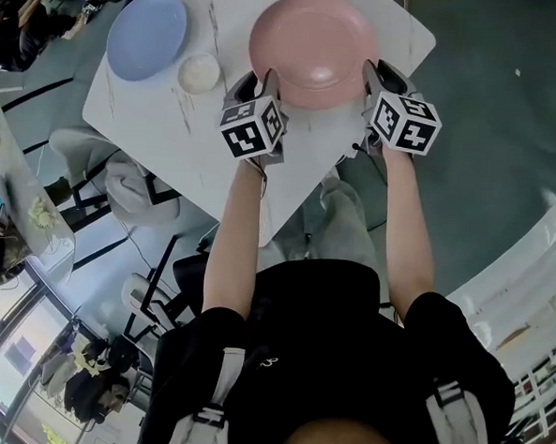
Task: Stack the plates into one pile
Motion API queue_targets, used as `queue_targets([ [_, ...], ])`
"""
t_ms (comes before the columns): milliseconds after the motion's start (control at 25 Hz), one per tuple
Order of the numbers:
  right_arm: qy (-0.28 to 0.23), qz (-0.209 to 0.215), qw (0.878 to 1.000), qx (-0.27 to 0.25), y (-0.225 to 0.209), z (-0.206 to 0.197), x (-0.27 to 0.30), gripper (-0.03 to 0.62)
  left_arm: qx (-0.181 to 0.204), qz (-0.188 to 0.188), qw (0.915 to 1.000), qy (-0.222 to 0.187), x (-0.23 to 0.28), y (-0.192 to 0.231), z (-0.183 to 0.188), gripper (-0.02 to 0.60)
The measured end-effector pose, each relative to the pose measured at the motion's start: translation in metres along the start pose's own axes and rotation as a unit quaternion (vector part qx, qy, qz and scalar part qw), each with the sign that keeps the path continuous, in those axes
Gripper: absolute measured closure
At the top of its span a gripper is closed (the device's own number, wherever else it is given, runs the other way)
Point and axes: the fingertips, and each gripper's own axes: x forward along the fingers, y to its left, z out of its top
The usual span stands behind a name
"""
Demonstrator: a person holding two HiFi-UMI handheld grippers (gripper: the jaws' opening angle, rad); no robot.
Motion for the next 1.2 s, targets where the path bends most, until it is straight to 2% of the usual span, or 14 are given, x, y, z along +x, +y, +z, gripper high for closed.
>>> queue_targets([
  [240, -0.037, -0.021, 0.999, -0.008, -0.006, 0.003, -0.01, 0.491, 0.018, -0.019, 0.9996, 0.004, -0.002, 0.0, -0.001, 0.415],
  [400, -0.022, -0.021, 1.0, -0.002, -0.008, -0.005, -0.009, 0.473, -0.011, -0.048, 0.9983, 0.031, 0.001, -0.003, -0.011, 0.402],
  [640, -0.029, -0.016, 0.998, 0.047, -0.013, -0.007, -0.009, 0.442, -0.008, -0.038, 0.9981, 0.048, 0.001, -0.004, -0.013, 0.394],
  [760, -0.022, -0.011, 0.998, 0.053, -0.011, -0.007, -0.006, 0.442, -0.011, -0.039, 0.9976, 0.056, 0.002, -0.005, -0.014, 0.394],
  [880, -0.002, -0.004, 0.999, 0.052, -0.004, -0.016, 0.001, 0.43, 0.002, -0.039, 0.9973, 0.062, 0.004, -0.005, -0.016, 0.395],
  [1200, 0.0, -0.024, 0.996, 0.084, -0.003, -0.02, 0.005, 0.461, -0.013, -0.037, 0.9979, 0.051, 0.009, -0.005, -0.017, 0.411],
])
